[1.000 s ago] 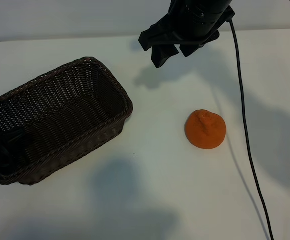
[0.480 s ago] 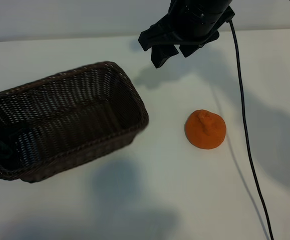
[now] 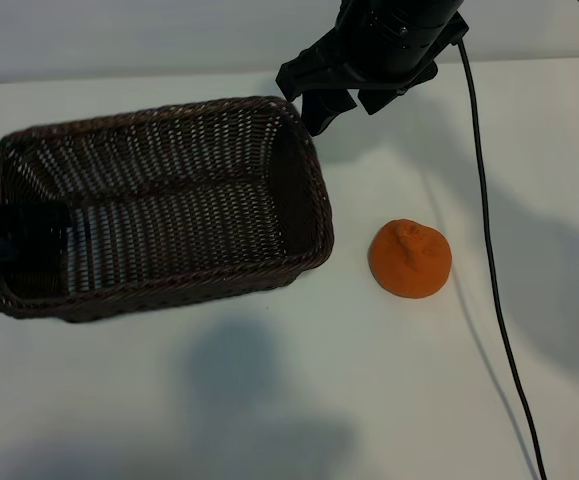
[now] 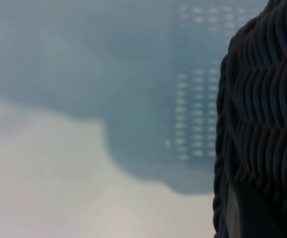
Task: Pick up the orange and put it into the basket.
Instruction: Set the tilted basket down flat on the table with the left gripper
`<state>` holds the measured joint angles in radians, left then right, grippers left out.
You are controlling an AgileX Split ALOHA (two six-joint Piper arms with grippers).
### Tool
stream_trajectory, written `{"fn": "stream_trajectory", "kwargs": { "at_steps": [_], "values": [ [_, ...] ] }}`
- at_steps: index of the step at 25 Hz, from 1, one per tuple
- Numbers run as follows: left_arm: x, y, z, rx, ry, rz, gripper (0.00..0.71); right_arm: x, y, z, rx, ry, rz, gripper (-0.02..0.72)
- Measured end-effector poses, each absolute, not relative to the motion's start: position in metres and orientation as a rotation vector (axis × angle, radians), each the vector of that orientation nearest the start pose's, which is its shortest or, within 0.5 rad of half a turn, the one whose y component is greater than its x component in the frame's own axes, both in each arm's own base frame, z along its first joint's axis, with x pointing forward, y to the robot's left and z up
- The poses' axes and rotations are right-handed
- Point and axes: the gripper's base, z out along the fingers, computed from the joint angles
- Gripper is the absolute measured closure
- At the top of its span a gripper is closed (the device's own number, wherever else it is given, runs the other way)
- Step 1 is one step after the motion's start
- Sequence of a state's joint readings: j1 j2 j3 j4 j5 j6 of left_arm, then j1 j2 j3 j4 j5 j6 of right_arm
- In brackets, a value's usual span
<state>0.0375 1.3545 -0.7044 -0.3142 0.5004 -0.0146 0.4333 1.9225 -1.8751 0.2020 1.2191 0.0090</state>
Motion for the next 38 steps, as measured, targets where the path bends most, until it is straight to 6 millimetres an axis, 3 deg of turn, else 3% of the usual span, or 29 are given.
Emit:
{"fn": "stream_trajectory", "kwargs": {
  "at_steps": [5,15,23,38],
  "values": [
    [0.261,-0.005,0.223,-0.284,2.607,-0.277,0.554,0.372,0.191,0.324,-0.541,2.725,0.400,0.116],
    [0.295,-0.005,0.202,-0.223,2.686,-0.280,0.554,0.372,0.191,0.324,-0.540,2.725,0.406,0.116],
    [0.320,-0.013,0.200,-0.213,2.646,-0.421,0.554,0.371,0.192,0.325,-0.538,2.726,0.417,0.116],
    [0.332,-0.020,0.156,-0.214,2.742,-0.461,0.554,0.371,0.192,0.325,-0.537,2.726,0.423,0.116]
  ]
}}
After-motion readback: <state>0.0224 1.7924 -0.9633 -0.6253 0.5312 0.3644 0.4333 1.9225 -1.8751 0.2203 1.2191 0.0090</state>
